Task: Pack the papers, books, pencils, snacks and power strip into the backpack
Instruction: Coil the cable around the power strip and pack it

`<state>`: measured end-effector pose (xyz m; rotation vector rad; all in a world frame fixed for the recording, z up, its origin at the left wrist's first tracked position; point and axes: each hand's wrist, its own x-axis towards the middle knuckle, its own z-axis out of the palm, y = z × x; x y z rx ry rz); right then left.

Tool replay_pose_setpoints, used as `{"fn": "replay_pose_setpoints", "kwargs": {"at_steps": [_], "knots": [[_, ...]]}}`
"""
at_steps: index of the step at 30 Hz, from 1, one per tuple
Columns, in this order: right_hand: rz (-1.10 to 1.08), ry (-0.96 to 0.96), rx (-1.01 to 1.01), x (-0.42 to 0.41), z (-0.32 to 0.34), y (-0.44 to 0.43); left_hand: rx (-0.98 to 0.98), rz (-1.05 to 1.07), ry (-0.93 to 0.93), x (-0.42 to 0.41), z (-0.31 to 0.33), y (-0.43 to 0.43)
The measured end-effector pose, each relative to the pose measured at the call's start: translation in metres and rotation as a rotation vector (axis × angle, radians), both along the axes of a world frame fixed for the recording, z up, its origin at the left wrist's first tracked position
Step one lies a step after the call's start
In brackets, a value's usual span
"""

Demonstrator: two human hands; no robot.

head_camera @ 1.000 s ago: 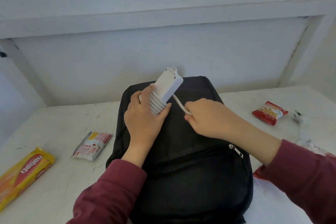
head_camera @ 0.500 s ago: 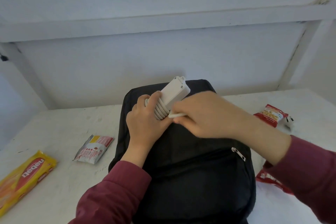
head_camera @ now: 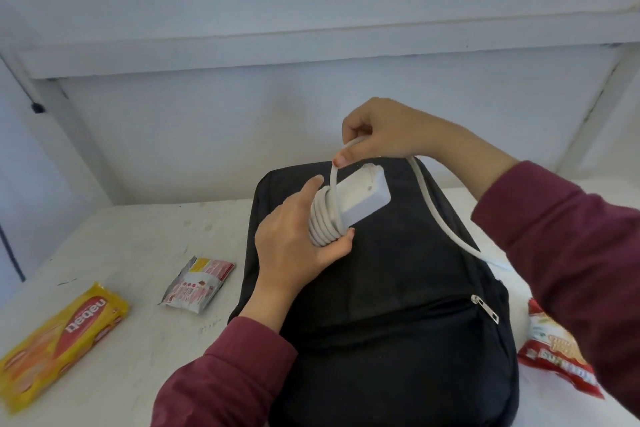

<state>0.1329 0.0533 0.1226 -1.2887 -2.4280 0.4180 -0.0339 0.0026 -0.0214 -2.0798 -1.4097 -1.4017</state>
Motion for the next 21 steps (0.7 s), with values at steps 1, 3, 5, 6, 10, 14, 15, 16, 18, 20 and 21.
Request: {"fn": "replay_pose_setpoints", "kwargs": {"at_steps": [1, 3, 5, 6, 10, 14, 15, 16, 18, 20, 21], "knots": [[0.017, 0.053, -0.088, 0.0, -0.005, 0.006, 0.016, -0.029, 0.011, -0.002, -0.002, 0.001], [0.045, 0.116, -0.227, -0.001, -0.017, 0.012, 0.038, -0.076, 0.044, -0.005, -0.006, 0.002], [0.047, 0.164, -0.293, -0.004, -0.032, 0.014, 0.047, -0.085, 0.073, -0.008, -0.01, 0.003], [0.031, 0.198, -0.321, -0.004, -0.04, 0.015, 0.043, -0.084, 0.071, -0.009, -0.011, 0.003], [-0.104, 0.245, -0.357, -0.002, -0.064, 0.009, -0.004, -0.053, -0.02, -0.009, -0.008, 0.002], [-0.183, 0.167, -0.361, -0.001, -0.069, -0.014, -0.035, -0.011, -0.025, -0.005, -0.006, 0.004], [-0.201, 0.126, -0.354, -0.003, -0.069, -0.021, -0.048, 0.009, -0.044, -0.003, -0.005, 0.005], [-0.22, 0.091, -0.336, -0.004, -0.07, -0.027, -0.067, 0.029, -0.075, -0.002, -0.004, 0.006], [-0.243, 0.048, -0.272, -0.007, -0.071, -0.037, -0.107, 0.073, -0.132, 0.002, -0.001, 0.009], [-0.269, -0.01, -0.211, -0.007, -0.071, -0.044, -0.131, 0.125, -0.127, 0.005, 0.001, 0.014], [-0.277, -0.049, -0.192, -0.006, -0.069, -0.048, -0.138, 0.148, -0.109, 0.007, 0.002, 0.017]]}}
